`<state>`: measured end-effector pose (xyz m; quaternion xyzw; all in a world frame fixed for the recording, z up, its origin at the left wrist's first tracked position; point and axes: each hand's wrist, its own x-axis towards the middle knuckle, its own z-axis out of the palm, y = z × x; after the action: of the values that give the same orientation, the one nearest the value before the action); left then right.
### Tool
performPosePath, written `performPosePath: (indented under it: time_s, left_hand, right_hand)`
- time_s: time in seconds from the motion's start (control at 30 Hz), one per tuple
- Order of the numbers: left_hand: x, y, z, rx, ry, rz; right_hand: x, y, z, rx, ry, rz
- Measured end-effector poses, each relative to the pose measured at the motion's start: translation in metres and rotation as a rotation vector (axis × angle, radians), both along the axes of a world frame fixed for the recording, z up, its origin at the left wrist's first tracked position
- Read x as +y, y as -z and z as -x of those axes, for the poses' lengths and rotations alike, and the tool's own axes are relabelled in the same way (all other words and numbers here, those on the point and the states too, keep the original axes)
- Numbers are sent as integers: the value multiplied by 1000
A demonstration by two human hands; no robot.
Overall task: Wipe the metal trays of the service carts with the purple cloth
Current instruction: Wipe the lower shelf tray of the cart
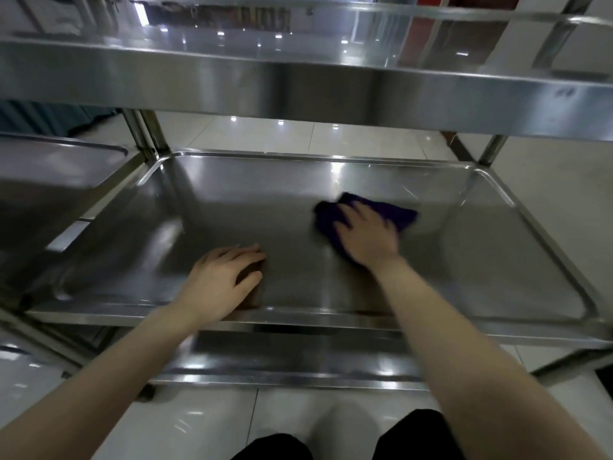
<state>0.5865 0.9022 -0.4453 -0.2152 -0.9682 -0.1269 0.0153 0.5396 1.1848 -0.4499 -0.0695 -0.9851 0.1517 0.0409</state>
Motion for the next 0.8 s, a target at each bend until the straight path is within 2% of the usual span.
performPosePath:
  time_s: [0.07,0.17,0.27,0.37,0.5,0.6,0.7,0.8]
  left_hand:
    - [-25,-8,14,43,6,98]
    - [-71,-10,30,60,-127,164]
    - [-81,0,34,21,-159,110]
    - [-76,1,36,45,-158,111]
    - [-78,3,36,69,-161,105]
    - [-81,2,35,68,-137,54]
    - [-85,1,37,81,-106,-4]
    - [-85,3,37,90,-113,-22]
  right_hand:
    - [74,1,-22,7,197,1]
    - [163,-3,-60,-35,440,64]
    - [164,-3,-60,-8,539,22]
    - [90,-3,-22,18,429,-26]
    - [-60,-1,43,45,71,-76]
    - [-156,1,59,-63,-214,-11]
    - [-155,2,58,-71,-286,22]
    - [-85,0,39,3,-90,26]
